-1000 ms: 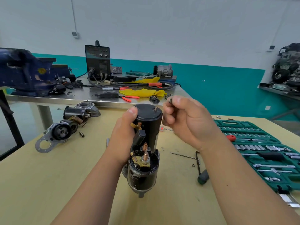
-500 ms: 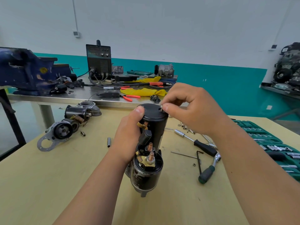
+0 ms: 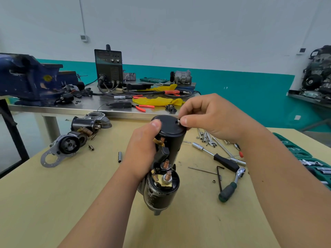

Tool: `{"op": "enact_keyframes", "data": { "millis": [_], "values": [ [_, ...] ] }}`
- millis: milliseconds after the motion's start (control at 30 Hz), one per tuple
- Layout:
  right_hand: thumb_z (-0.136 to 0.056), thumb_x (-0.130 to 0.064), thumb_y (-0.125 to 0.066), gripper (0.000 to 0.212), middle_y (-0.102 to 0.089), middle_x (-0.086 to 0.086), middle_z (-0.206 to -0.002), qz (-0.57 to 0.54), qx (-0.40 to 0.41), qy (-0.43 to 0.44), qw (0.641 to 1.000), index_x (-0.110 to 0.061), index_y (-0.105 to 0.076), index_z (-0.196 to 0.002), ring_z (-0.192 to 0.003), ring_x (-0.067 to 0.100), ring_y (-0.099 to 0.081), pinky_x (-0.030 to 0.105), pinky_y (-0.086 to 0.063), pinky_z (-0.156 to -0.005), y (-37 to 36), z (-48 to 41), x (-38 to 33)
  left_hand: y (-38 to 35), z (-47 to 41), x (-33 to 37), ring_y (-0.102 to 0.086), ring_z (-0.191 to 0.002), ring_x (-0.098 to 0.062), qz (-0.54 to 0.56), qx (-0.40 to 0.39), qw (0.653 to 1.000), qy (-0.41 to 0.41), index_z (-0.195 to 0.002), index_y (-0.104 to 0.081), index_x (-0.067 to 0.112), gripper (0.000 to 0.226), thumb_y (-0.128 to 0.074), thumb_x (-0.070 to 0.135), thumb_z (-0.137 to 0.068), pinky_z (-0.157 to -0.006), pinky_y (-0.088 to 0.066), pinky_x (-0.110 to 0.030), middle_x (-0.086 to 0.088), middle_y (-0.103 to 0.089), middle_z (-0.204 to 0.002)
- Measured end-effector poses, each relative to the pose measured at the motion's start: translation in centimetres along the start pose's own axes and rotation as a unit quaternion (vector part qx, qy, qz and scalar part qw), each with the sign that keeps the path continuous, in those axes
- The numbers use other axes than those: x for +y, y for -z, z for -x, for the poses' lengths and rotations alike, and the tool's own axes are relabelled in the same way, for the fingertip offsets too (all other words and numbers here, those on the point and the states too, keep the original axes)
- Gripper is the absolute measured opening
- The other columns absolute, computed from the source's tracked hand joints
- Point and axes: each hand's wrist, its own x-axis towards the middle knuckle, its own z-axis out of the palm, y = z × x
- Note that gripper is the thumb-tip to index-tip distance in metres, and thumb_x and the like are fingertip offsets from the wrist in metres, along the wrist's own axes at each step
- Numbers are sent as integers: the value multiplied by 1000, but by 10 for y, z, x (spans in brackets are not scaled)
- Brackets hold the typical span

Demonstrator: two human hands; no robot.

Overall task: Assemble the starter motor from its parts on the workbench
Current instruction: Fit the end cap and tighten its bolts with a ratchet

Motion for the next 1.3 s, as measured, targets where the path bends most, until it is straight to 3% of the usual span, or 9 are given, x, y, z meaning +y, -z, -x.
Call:
{"op": "enact_keyframes", "data": {
  "millis": [333, 500, 633, 833, 933, 1000, 1100, 1167, 1300],
  "values": [
    [-88, -8, -65, 29, -72, -14, -85, -16, 8, 5, 1000, -35, -72, -84, -83, 8, -67, 16, -53, -73, -7, 2, 2, 5, -5, -3, -57, -54, 1, 7, -1, 1000, -7, -68, -55, 22, 28, -46, 49, -72, -58, -48, -16, 14, -61, -51],
    [-89, -2, -62, 29, -71, -17, -78, -50, -8, -5, 999, -30, -71, -88, -74, 0, -65, 12, -50, -67, -9, 0, 2, 11, -5, -1, -66, -73, -15, 84, -100, 990, 60, -82, -70, 15, 42, -55, 51, -65, -67, -53, -30, -4, -70, -79],
    [-89, -4, -61, 27, -70, -17, -75, -63, -3, -4, 998, -30, -70, -86, -71, -1, -64, 14, -50, -65, -12, -2, 3, 11, -6, -3, -58, -50, 7, 26, -12, 999, -22, -70, -54, 22, 25, -46, 45, -74, -55, -46, -9, 19, -62, -50],
    [-87, -10, -61, 21, -66, -15, -68, -78, 41, 22, 996, -28, -67, -79, -67, 1, -61, 14, -49, -63, -22, -6, 8, 10, -7, -3, -58, -49, 7, 36, 6, 999, -17, -71, -53, 22, 23, -47, 45, -72, -53, -47, -8, 20, -61, -48],
    [-82, -6, -61, 16, -65, -9, -64, -94, 76, 22, 992, -21, -65, -78, -65, 7, -63, 21, -52, -66, -19, -7, 9, 12, -8, -2, -64, -61, -3, 62, -32, 997, 33, -76, -63, 19, 32, -47, 47, -72, -60, -53, -20, 9, -68, -63],
    [-83, -1, -65, 20, -68, -7, -67, -46, 79, 22, 996, -20, -64, -79, -68, 8, -67, 21, -54, -66, -14, -8, 6, 14, -10, 0, -66, -77, -21, 101, -71, 988, 90, -86, -72, 16, 44, -46, 48, -72, -72, -52, -33, -9, -70, -85],
    [-81, -6, -70, 24, -70, -10, -76, 46, 82, 44, 995, -28, -64, -75, -71, 8, -69, 20, -56, -66, -13, -9, -3, 15, -12, 0, -61, -86, -28, 109, -74, 986, 99, -94, -72, 15, 48, -46, 49, -73, -82, -47, -41, -15, -66, -93],
    [-81, -9, -71, 26, -69, -15, -78, 93, 89, 63, 990, -32, -63, -72, -70, 6, -66, 18, -54, -65, -16, -10, -8, 15, -12, -1, -62, -81, -23, 97, -77, 989, 81, -92, -69, 15, 46, -45, 49, -73, -78, -48, -37, -10, -68, -85],
    [-82, -11, -73, 23, -70, -15, -78, 88, 80, 68, 991, -32, -69, -74, -74, 4, -65, 15, -53, -67, -17, -9, -13, 16, -12, -3, -57, -46, 5, 39, 12, 999, 28, -71, -54, 22, 29, -47, 50, -70, -51, -47, -12, 17, -60, -48]
  ]
}}
